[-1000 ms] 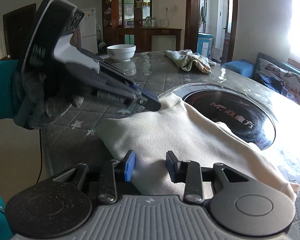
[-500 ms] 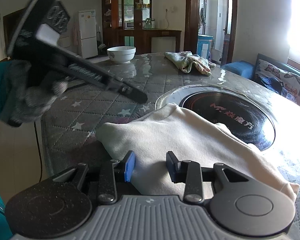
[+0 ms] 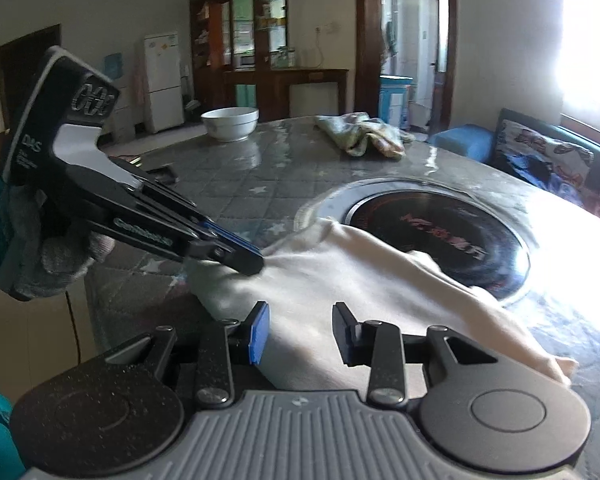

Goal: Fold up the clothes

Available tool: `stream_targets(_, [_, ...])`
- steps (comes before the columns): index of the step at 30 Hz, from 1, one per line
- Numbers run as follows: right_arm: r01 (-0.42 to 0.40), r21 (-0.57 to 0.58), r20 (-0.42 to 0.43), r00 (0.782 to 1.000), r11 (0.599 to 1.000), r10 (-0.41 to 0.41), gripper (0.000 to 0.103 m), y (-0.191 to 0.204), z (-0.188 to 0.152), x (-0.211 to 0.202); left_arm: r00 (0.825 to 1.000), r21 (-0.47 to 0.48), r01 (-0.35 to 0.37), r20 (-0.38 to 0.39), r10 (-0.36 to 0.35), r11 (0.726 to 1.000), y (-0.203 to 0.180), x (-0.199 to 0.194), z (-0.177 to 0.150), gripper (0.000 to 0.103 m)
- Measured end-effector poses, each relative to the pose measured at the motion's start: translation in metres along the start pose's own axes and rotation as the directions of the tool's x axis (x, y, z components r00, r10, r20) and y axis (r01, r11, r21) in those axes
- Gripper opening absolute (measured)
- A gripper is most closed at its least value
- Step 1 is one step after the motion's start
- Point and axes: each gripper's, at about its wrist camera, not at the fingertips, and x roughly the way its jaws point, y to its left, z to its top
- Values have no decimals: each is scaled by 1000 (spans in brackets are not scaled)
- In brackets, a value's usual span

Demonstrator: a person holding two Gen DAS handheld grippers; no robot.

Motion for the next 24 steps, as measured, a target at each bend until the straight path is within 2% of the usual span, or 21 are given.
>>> stream_targets(4, [41,66,-19,999,997,-40,34,-15,-12,-8,1000,-12,-5,-16,5,1000,2,6,-1,9])
stream_targets(8, [94,144,-13,996,985,-93,34,-36,-17,-20,1000,-6,5,-1,-5,1000,-2,5,3,12])
stream_targets(14, [198,220,-16,980,955,-199,34,-77,-17,-22,1000,12,16,8,-17,1000,-11,14,12,15])
stream_targets(18, [268,256,-60,963,929,-261,34,-100,-22,-12,1000,17,5,-3,-5,1000,-12,22,15,18])
stream_targets(21, [299,277,-78,954,913,-289,34,-110,-25,-11,1000,6,-4,-13,4,1000,-9,27,16,26])
stream_targets(24, [310,262,-67,951,914,-303,34,-110,-23,-17,1000,0,-6,-17,6,1000,-7,28,16,29])
